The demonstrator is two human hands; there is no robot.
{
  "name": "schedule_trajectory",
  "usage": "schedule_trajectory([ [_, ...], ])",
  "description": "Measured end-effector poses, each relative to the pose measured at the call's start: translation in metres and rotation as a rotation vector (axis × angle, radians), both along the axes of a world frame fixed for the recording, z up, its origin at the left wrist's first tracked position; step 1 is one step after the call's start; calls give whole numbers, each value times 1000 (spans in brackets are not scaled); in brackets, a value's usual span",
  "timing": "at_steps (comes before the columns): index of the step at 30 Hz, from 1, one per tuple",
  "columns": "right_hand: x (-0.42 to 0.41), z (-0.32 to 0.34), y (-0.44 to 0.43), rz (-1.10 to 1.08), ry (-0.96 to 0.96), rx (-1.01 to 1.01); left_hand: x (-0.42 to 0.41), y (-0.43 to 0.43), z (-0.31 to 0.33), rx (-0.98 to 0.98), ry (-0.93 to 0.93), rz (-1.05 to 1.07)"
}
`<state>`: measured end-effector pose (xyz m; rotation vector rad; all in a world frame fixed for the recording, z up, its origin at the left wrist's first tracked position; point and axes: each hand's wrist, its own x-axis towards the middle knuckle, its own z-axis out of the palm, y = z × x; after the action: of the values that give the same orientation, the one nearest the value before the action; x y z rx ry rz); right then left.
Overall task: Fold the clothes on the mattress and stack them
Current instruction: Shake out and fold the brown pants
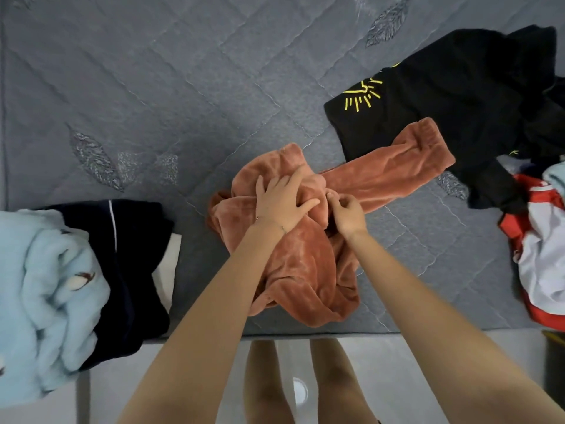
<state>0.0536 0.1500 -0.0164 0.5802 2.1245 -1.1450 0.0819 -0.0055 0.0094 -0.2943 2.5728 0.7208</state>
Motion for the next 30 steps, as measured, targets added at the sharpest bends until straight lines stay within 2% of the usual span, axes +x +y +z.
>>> schedule_trajectory([
  [4,5,9,-4,-114,111,-17,17,-10,2,-1,33,17],
  [10,19,43,-28,-79,380,-119,39,-41,17,244,89,193],
  [17,10,121,-53,-43,431,-270,54,-73,68,278,178,347],
  [20,11,154,-56,50,458,-306,59,-85,93,286,141,355],
  [24,16,199,-61,125,450,-327,62,-94,132,330,4,327],
  [30,17,264,-57,209,502,-385,59,-92,196,631,-68,503],
])
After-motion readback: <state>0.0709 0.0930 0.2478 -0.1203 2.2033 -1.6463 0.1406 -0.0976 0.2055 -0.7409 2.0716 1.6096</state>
